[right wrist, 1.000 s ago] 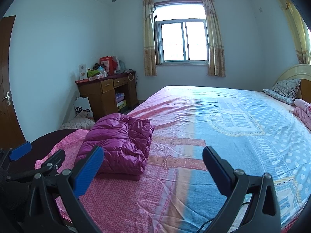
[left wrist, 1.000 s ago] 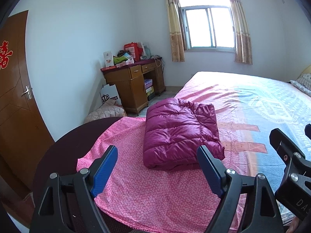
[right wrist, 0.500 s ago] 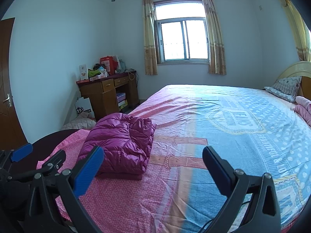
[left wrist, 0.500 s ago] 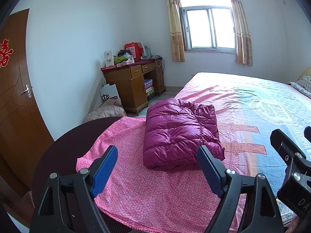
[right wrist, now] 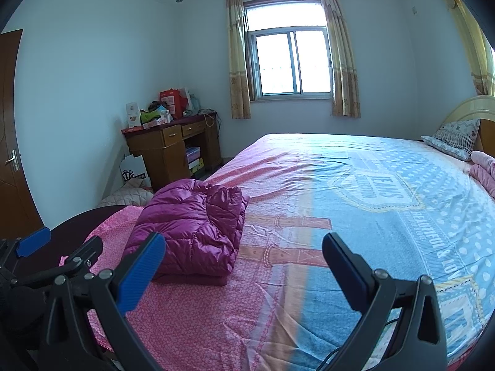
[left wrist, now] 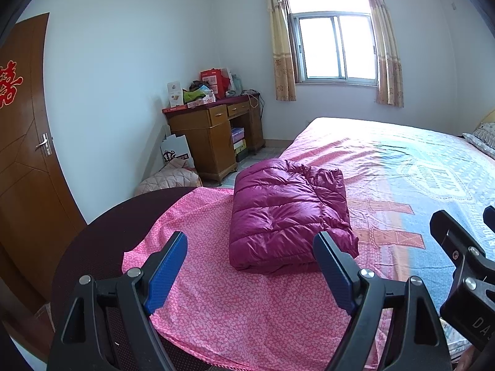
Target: Fold large clothes
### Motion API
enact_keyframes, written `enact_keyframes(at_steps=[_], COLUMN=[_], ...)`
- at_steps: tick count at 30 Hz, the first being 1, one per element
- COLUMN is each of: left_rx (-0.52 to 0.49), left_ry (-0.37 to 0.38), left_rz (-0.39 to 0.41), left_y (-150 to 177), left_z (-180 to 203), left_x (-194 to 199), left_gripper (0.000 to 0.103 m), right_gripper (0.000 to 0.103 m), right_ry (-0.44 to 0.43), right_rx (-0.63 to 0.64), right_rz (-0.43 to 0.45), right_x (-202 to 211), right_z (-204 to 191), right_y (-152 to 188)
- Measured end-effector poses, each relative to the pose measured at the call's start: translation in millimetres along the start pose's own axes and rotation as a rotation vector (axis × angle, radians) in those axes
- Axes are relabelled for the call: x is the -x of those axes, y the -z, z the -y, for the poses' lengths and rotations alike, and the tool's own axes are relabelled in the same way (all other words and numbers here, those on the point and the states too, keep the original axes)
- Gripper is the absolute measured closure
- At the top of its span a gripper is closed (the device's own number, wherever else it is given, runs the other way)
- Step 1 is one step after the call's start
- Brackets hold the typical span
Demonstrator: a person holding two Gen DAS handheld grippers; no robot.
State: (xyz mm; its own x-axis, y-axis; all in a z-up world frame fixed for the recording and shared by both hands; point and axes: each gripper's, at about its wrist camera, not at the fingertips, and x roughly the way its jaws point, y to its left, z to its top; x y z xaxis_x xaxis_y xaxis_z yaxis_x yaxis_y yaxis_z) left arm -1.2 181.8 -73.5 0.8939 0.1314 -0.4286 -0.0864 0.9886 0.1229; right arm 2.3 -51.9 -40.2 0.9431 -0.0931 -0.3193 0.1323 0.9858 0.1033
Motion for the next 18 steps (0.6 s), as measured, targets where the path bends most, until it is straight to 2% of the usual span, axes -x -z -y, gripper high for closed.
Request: enact_keyframes(at_steps=[18], left_rx=[0.004], left_ry=[-0.007], left_rz=[0.004], left_y=[0.0], left_z=[3.3], left_x=[0.8], left_gripper=[0.019], right_gripper=[0.0], right_ry=[0.002], right_rx=[-0.008], right_rz=[-0.006], right_x=[-0.1], right_z=[-4.2], right_y=[1.8])
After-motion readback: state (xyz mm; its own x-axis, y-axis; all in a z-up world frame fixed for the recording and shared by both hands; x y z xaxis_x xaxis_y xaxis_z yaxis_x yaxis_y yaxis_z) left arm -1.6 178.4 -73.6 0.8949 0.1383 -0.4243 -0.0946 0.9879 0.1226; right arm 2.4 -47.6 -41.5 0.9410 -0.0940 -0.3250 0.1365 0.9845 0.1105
